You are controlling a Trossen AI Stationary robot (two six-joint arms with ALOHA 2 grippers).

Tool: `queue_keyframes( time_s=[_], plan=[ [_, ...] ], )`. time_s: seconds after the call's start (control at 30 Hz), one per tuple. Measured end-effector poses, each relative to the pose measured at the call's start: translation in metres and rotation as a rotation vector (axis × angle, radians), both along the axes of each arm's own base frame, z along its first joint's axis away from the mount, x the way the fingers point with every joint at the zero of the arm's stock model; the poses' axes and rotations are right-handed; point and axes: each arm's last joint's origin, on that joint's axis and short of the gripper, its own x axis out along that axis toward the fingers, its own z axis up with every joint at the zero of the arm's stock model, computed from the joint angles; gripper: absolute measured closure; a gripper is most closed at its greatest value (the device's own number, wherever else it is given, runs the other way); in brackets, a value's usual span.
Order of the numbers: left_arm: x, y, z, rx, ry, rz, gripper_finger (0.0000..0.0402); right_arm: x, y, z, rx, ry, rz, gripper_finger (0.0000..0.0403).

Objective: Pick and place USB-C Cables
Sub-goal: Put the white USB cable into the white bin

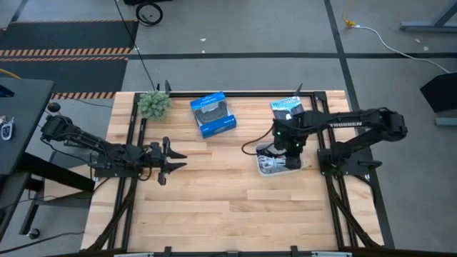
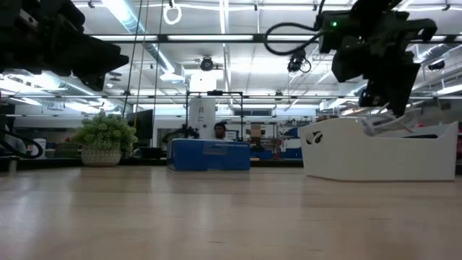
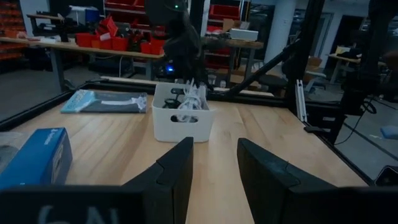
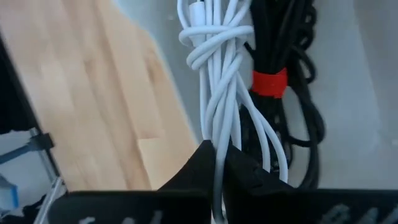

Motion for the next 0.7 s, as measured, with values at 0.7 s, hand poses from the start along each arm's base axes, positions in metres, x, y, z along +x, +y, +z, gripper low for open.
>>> queue_keyframes(
  time_s=[0.7],
  plan=[
    [0.0, 0.0, -0.003, 0.003, 0.032, -0.001, 0.0269, -0.013, -0.031, -0.014, -0.101, 0.256, -0.182, 0.0251]
  ],
)
